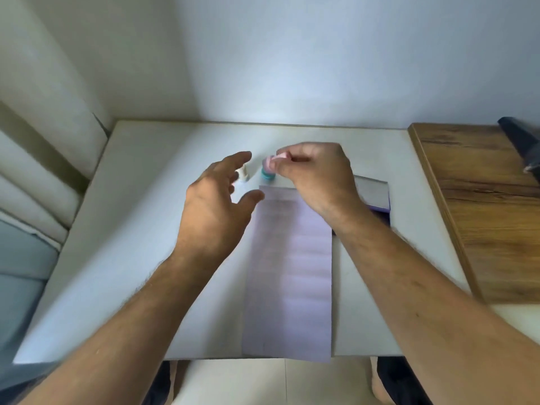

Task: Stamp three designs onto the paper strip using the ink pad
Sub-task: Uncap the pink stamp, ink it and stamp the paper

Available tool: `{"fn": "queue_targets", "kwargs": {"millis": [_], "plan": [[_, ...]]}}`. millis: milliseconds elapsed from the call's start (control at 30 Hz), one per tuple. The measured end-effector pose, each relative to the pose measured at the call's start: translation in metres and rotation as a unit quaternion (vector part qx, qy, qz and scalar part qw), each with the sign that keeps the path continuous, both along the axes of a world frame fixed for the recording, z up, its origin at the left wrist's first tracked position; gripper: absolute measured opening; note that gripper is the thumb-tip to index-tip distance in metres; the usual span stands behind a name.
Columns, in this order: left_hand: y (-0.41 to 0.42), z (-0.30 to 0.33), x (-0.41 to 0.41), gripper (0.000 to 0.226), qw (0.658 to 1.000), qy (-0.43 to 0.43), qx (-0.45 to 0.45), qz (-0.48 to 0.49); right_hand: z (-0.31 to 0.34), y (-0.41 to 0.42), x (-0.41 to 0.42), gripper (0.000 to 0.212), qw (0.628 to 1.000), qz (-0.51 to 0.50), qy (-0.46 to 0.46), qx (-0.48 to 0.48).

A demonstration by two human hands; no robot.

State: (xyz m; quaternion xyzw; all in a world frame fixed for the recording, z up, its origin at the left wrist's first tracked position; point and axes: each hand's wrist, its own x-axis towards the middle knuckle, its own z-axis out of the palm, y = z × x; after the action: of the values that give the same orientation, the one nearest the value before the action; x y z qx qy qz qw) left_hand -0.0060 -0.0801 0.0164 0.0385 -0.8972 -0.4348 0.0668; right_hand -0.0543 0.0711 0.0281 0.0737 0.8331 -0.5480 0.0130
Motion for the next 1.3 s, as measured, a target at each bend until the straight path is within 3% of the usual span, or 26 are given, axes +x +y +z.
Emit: {"fn": "queue_targets", "kwargs": {"millis": [133,300,367,600,833,967,1133,1300], "plan": [[-0.006,0.009,0.008,0.043,0.987,-0.044,0.152,0.008,0.008,-0.009,0.024,0.017,0.969,0.051,-0.136,-0.199],[-0.019,0.01,0.009,0.031,0.983,-0.049,0.179,0.01,0.005,-0.019,0.026,0.018,0.926,0.038,-0.218,-0.305],[-0.022,0.012,0.008,0.033,0.982,-0.048,0.182,0.012,0.005,-0.023,0.024,0.014,0.917,0.034,-0.227,-0.326],[-0.027,0.015,0.004,0.029,0.976,-0.039,0.212,0.032,0.002,-0.029,0.016,0.027,0.923,0.037,-0.196,-0.328],[-0.043,0.001,-0.001,0.026,0.944,-0.117,0.306,0.043,-0.005,-0.023,0.018,0.013,0.925,0.035,-0.162,-0.342],[-0.05,-0.013,0.007,0.016,0.96,-0.143,0.236,0.044,-0.008,-0.025,0.021,0.016,0.907,-0.003,-0.156,-0.39],[-0.046,-0.022,0.018,0.013,0.992,-0.104,-0.011,0.065,-0.013,-0.031,0.02,0.015,0.903,-0.018,-0.149,-0.401],[-0.043,-0.03,0.022,0.024,0.974,-0.035,-0.224,0.014,-0.016,-0.034,0.021,0.014,0.901,-0.013,-0.153,-0.406]]}}
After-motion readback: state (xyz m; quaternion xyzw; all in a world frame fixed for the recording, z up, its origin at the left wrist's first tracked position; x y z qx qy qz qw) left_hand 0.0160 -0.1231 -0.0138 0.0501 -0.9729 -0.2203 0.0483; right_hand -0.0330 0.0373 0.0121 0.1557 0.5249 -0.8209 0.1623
